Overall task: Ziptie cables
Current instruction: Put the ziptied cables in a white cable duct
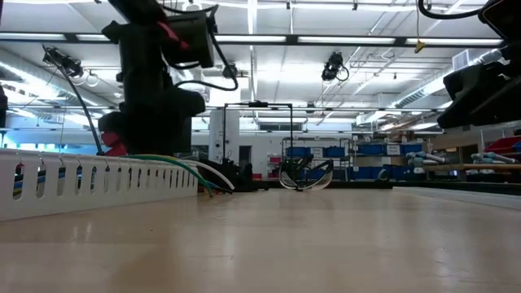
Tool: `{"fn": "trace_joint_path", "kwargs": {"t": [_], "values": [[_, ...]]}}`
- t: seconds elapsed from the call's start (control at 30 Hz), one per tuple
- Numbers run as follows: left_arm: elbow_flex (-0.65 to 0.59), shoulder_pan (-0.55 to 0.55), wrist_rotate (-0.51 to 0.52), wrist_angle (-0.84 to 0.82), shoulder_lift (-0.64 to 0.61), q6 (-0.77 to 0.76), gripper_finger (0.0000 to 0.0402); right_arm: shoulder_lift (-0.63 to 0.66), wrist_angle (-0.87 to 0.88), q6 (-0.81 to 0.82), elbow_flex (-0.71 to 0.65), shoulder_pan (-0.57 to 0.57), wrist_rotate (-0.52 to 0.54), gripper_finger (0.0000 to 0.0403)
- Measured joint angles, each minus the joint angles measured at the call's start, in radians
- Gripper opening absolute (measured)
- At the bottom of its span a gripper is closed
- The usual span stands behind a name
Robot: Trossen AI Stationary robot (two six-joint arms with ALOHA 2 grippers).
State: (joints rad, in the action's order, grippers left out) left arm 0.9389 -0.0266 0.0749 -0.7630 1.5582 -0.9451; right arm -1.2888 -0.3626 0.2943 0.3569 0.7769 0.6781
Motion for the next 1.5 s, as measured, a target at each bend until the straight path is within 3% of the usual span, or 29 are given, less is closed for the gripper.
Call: {"fn": "trace_joint_path", "kwargs": {"t": [0.2, 0.43, 0.67, 0.9, 1.03, 1.23, 1.37, 1.5], "values": [[-0.047, -0.001, -0.010, 0.124, 0.000, 0.079, 0.0127, 0.000, 0.000, 0.008, 0.000, 0.000, 0.000, 0.0168], [-0.048, 0.002, 0.034, 0.253, 0.005, 0.207, 0.0014, 0.000, 0.012, 0.103, 0.000, 0.029, 0.000, 0.0168], [-0.014, 0.002, 0.034, 0.441, 0.097, 0.360, 0.0004, 0.004, 0.023, 0.271, 0.000, 0.097, 0.000, 0.0168], [0.228, 0.040, 0.026, 0.428, 0.309, 0.597, 0.0002, 0.030, 0.057, 0.374, 0.026, 0.197, 0.102, 0.0167], [0.455, 0.086, 0.023, 0.299, 0.447, 0.731, 0.0002, 0.035, 0.159, 0.394, 0.100, 0.247, 0.194, 0.0165], [0.745, 0.164, 0.041, 0.107, 0.601, 0.876, 0.0005, 0.035, 0.330, 0.397, 0.213, 0.275, 0.243, 0.0161], [0.826, 0.199, 0.055, 0.047, 0.638, 0.948, 0.0018, 0.035, 0.404, 0.394, 0.257, 0.275, 0.245, 0.0160], [0.832, 0.201, 0.073, -0.017, 0.638, 0.971, 0.0054, 0.035, 0.434, 0.394, 0.261, 0.275, 0.245, 0.0160]]}}
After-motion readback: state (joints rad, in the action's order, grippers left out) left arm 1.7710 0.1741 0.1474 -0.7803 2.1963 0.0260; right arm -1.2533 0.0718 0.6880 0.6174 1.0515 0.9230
